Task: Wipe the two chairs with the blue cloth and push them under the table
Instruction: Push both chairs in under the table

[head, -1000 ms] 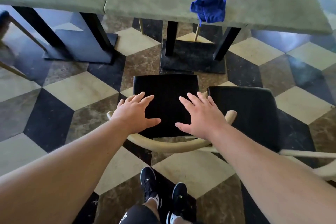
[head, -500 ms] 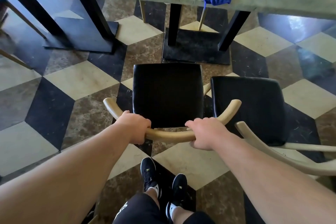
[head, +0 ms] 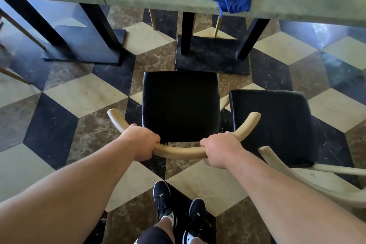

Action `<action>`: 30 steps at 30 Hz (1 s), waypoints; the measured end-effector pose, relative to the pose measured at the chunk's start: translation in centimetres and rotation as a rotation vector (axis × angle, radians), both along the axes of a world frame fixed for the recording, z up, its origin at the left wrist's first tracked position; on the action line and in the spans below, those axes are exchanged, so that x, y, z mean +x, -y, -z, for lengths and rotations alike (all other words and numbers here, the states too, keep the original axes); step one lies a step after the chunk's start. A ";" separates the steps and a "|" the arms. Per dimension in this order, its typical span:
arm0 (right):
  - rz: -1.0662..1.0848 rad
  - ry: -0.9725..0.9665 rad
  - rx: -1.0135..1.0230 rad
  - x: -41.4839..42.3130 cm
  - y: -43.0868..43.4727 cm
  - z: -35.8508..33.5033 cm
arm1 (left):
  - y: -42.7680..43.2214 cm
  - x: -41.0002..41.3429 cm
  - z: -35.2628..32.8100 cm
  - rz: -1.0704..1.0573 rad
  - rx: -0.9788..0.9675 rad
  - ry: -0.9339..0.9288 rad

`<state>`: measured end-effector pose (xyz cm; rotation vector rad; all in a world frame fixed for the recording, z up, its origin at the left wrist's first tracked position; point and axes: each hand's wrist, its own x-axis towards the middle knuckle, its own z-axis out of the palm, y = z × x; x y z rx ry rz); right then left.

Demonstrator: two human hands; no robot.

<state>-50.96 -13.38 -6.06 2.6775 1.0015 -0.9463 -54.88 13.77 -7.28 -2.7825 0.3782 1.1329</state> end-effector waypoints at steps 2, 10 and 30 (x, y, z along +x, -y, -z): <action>0.006 0.003 0.003 0.8 -0.4 0.1 | -0.4 0.9 0.0 0.004 -0.005 0.009; 0.010 0.034 0.016 4.7 -2.1 0.4 | -2.4 5.1 -0.2 0.006 -0.050 0.037; 0.045 0.135 0.057 19.3 -6.3 2.3 | -7.3 20.4 0.9 0.059 -0.036 0.103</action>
